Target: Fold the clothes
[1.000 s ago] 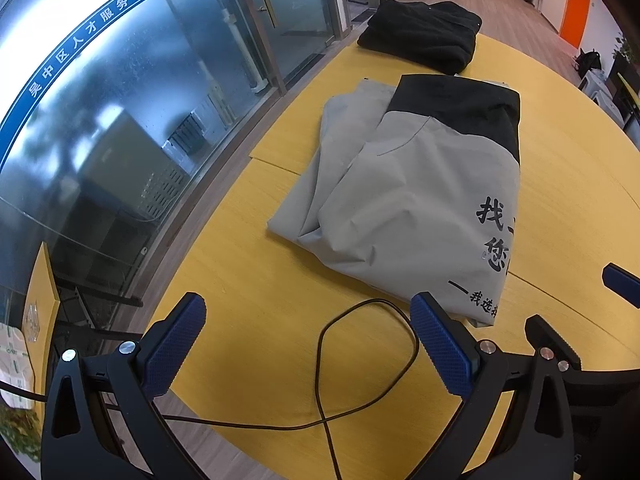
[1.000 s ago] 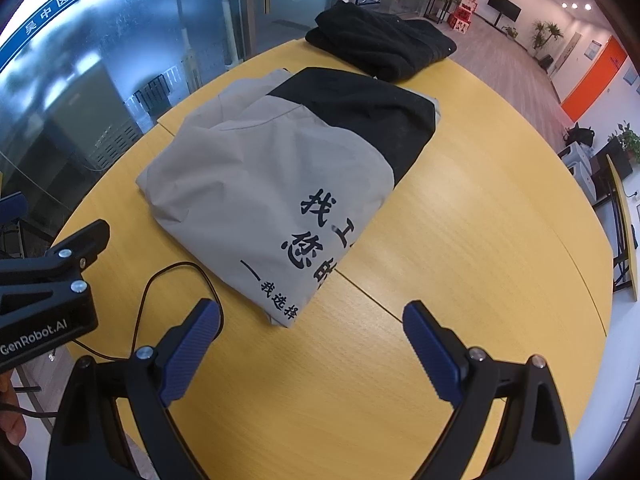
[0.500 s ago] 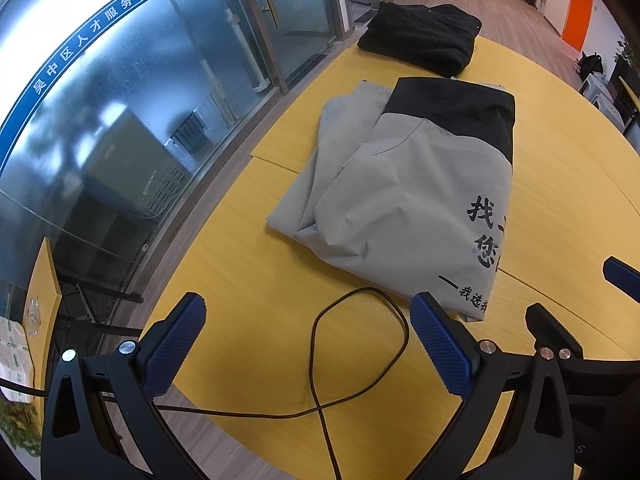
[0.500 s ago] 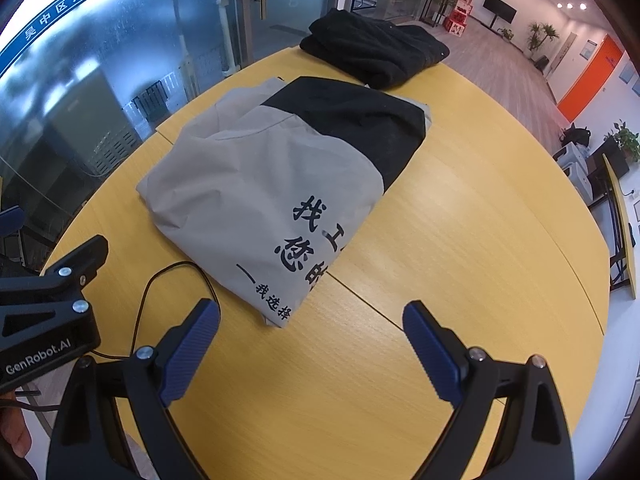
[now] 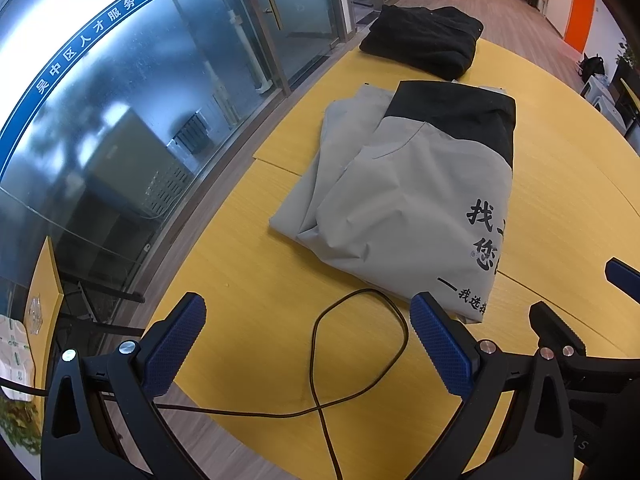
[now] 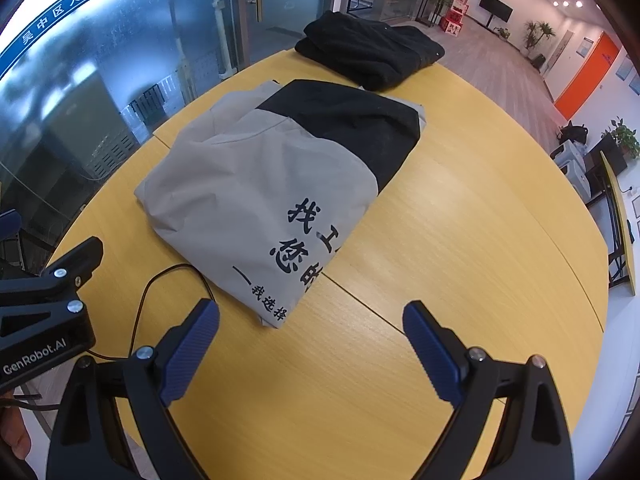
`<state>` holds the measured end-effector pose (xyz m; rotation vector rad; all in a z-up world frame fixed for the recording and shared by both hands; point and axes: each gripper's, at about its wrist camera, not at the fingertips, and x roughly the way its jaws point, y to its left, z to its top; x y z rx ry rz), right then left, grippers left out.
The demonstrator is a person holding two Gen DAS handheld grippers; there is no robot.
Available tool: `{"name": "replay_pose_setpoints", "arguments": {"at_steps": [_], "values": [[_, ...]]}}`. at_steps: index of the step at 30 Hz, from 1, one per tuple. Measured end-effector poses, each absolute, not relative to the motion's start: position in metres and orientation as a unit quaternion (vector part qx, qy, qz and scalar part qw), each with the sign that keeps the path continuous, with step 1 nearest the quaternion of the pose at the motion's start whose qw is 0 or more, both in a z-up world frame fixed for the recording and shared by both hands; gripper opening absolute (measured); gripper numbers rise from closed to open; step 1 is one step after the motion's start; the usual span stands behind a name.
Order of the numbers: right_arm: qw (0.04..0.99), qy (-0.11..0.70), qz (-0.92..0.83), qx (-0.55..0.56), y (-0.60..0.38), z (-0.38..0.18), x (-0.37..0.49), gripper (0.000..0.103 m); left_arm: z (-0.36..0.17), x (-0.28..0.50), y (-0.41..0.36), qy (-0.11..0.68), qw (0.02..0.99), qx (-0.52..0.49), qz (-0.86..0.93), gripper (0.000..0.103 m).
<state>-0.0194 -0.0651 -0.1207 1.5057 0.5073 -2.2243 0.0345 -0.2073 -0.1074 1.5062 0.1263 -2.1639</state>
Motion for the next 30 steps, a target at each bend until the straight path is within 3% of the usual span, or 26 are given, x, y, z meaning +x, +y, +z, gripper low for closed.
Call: {"name": "replay_pose_setpoints", "arguments": {"at_steps": [30], "values": [[0.201,0.182,-0.797,0.539,-0.0623,-0.1193,-0.0213,0.096,-0.1061,0.0323,-0.2051,0.044,0.247,0.553,-0.794,0.103]]}}
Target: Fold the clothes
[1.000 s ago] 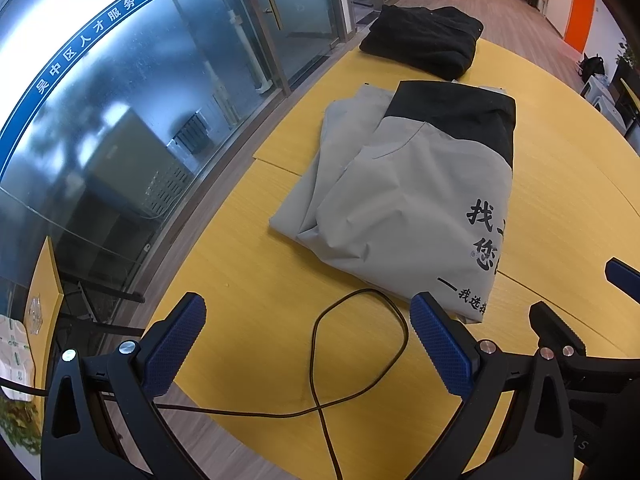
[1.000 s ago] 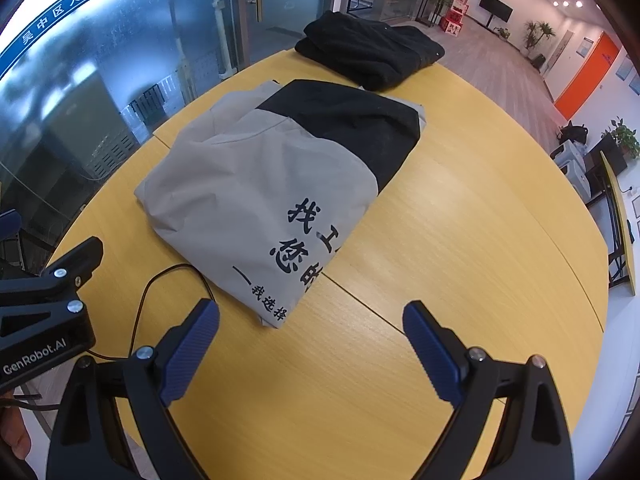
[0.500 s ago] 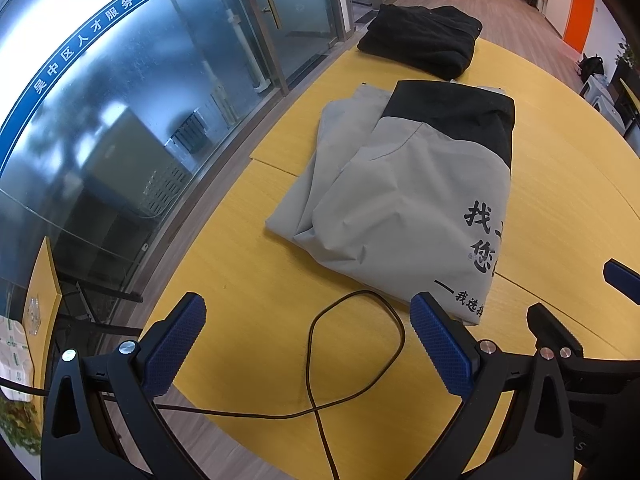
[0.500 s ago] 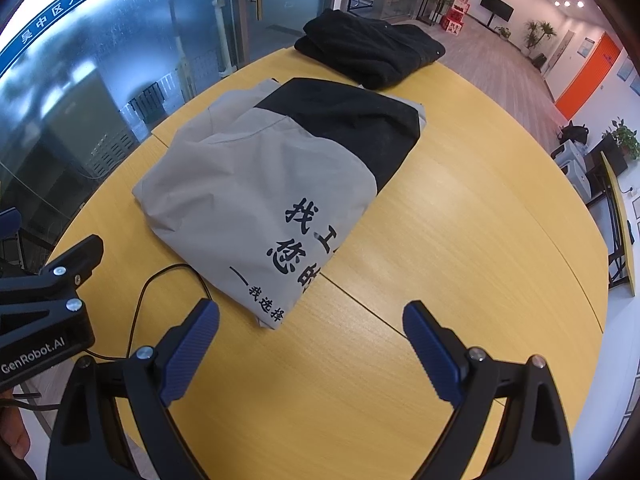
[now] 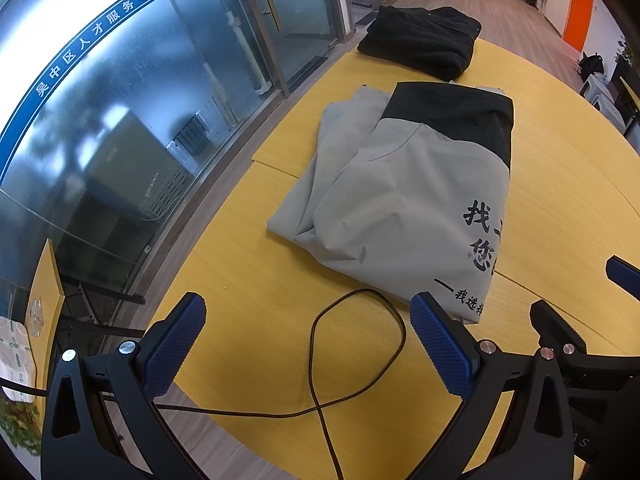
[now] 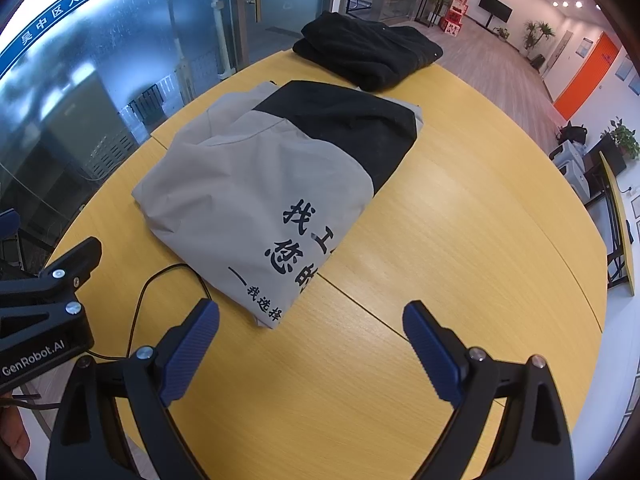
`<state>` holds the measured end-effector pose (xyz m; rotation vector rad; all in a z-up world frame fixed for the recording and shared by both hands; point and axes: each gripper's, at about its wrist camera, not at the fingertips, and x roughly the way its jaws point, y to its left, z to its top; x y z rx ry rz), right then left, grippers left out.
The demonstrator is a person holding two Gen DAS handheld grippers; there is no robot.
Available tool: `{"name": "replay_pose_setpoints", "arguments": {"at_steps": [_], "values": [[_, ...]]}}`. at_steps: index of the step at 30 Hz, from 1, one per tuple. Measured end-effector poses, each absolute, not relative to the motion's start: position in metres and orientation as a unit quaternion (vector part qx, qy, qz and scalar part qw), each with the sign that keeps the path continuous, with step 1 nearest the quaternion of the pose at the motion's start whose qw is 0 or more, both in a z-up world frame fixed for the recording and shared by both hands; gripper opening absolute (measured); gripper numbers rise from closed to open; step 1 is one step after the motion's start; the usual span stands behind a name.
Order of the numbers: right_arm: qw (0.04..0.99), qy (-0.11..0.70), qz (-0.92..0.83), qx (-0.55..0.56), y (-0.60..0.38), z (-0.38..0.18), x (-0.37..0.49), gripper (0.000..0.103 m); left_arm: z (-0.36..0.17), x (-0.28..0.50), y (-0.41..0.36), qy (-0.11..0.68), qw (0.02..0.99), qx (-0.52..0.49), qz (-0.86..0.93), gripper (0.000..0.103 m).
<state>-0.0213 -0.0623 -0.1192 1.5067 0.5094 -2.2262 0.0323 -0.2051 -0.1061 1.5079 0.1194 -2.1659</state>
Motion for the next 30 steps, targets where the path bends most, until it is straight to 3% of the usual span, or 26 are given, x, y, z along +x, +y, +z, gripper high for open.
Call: {"name": "replay_pose_setpoints", "arguments": {"at_steps": [30], "values": [[0.206,0.185,-0.797,0.537,-0.0643,-0.1157,-0.0154,0.096,-0.1017,0.0408,-0.2068,0.058,0.246,0.555,-0.793,0.103]]}}
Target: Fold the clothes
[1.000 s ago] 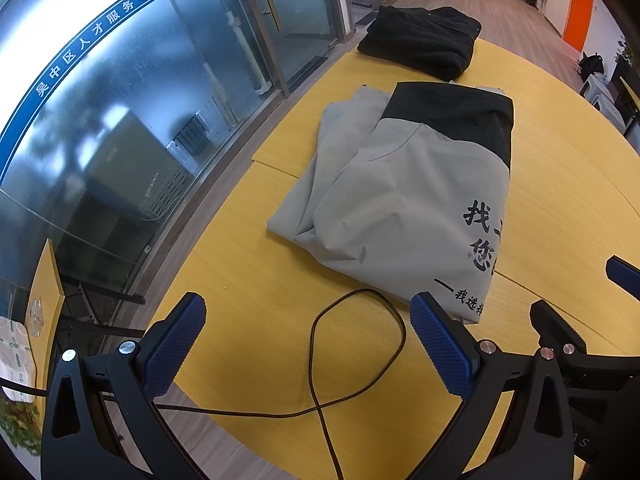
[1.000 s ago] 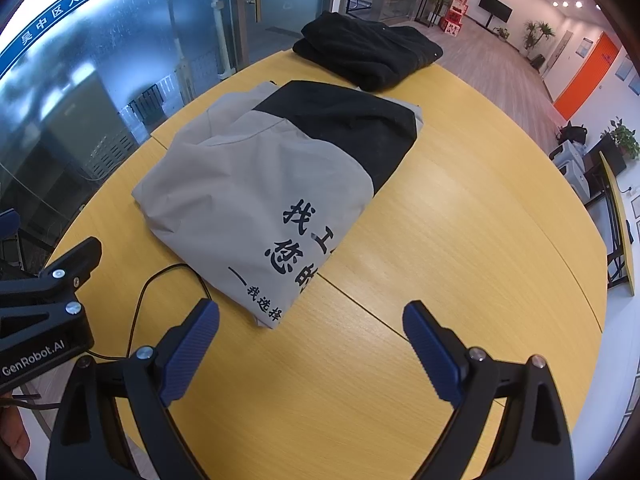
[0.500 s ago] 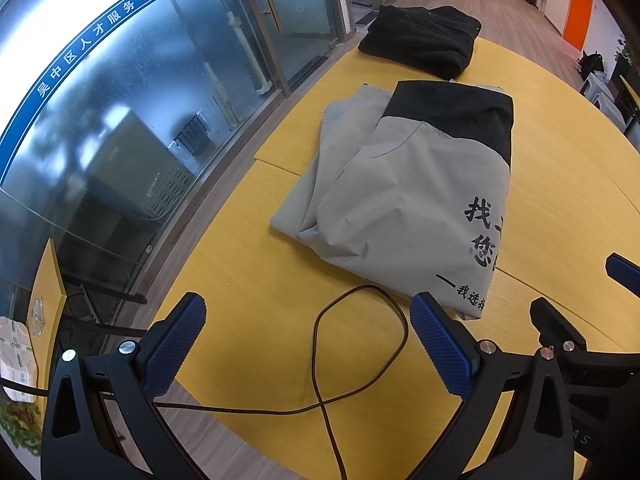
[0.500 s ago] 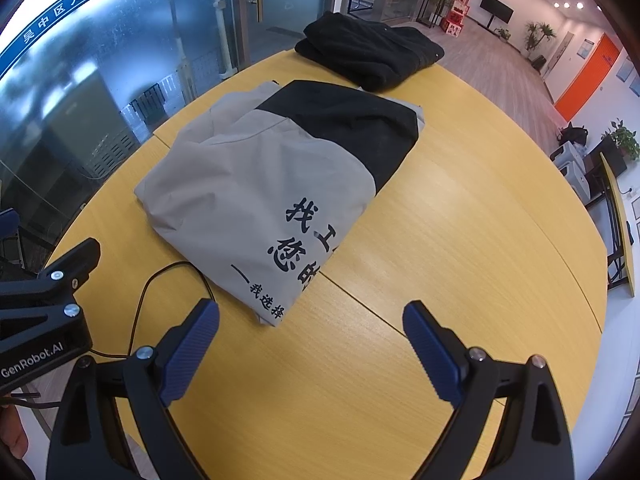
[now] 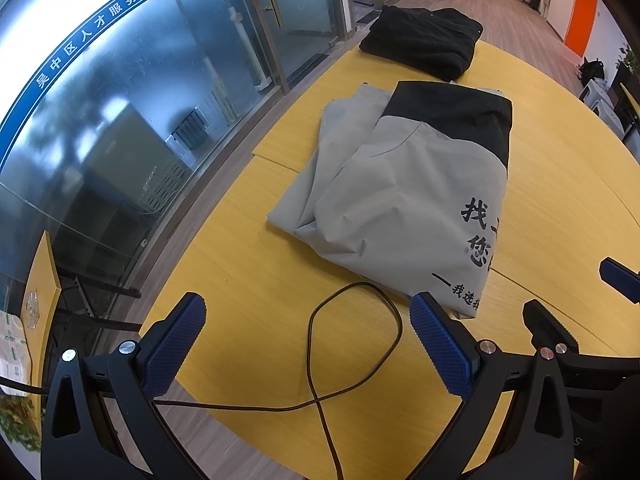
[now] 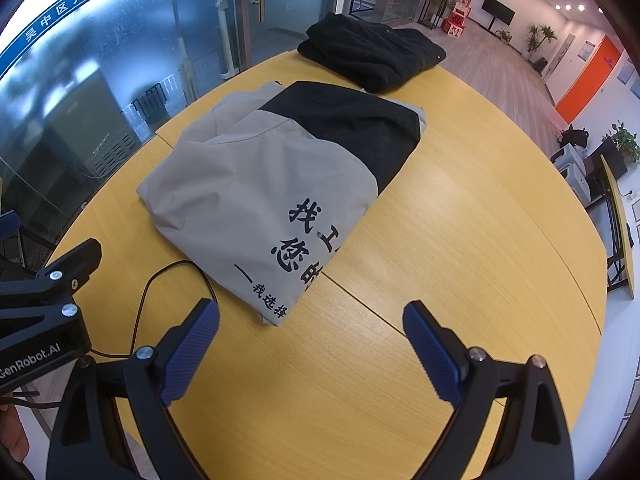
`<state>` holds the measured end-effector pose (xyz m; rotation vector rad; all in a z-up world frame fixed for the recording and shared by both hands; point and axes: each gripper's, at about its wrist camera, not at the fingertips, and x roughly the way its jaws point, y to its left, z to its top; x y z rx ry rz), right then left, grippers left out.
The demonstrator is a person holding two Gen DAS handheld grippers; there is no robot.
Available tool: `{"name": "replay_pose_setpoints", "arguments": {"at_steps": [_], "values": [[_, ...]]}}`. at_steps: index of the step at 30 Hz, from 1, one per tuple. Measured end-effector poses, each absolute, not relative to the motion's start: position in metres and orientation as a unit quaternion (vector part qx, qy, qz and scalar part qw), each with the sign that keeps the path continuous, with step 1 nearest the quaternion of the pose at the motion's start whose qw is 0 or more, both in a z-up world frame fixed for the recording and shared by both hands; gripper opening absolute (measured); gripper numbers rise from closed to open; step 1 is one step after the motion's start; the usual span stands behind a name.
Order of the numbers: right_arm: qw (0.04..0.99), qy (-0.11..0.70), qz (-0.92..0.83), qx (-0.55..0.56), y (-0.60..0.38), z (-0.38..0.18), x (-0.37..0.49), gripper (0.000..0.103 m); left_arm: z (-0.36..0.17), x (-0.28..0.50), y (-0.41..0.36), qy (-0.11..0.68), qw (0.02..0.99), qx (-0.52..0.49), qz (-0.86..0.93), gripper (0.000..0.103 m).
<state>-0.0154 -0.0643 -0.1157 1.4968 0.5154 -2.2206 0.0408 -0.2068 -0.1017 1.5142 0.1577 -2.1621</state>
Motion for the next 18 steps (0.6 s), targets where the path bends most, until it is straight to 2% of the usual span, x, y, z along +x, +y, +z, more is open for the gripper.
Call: {"name": "replay_pose_setpoints", "arguments": {"at_steps": [18], "values": [[0.207,0.184,-0.796,0.539,-0.0641,-0.1161,-0.0143,0.096,-0.1024,0.0426,-0.2084,0.049,0.256,0.555,-0.79,0.103]]}}
